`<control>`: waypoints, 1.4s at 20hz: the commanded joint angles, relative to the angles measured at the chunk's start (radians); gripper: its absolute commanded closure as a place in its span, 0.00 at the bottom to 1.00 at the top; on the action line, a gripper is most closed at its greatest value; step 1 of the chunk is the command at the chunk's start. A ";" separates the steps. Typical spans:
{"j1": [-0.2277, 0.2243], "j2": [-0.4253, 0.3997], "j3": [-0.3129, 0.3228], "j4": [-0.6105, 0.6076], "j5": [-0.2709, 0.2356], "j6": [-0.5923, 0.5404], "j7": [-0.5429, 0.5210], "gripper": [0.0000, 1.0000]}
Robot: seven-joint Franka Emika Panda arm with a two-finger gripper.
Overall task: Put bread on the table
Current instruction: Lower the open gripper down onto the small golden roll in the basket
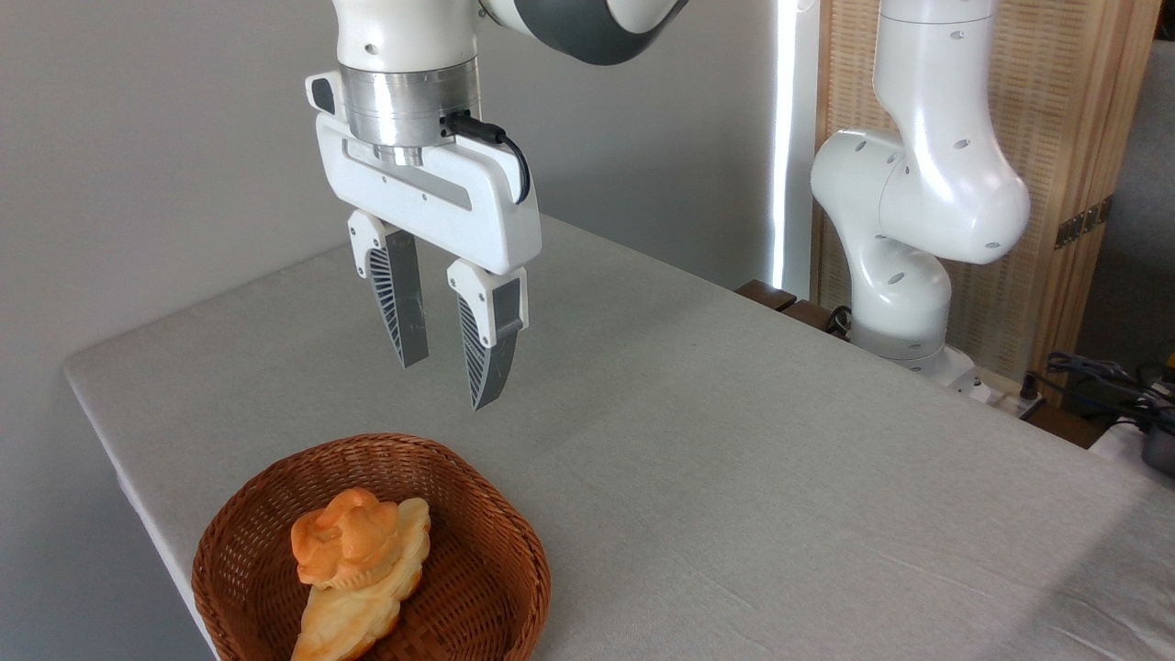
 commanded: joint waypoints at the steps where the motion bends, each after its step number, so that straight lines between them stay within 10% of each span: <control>1: -0.006 0.003 0.009 0.014 -0.009 -0.024 -0.008 0.00; 15: -0.006 0.001 0.008 0.013 -0.009 -0.024 -0.001 0.00; 28: -0.006 0.118 0.008 -0.002 -0.009 0.335 -0.001 0.00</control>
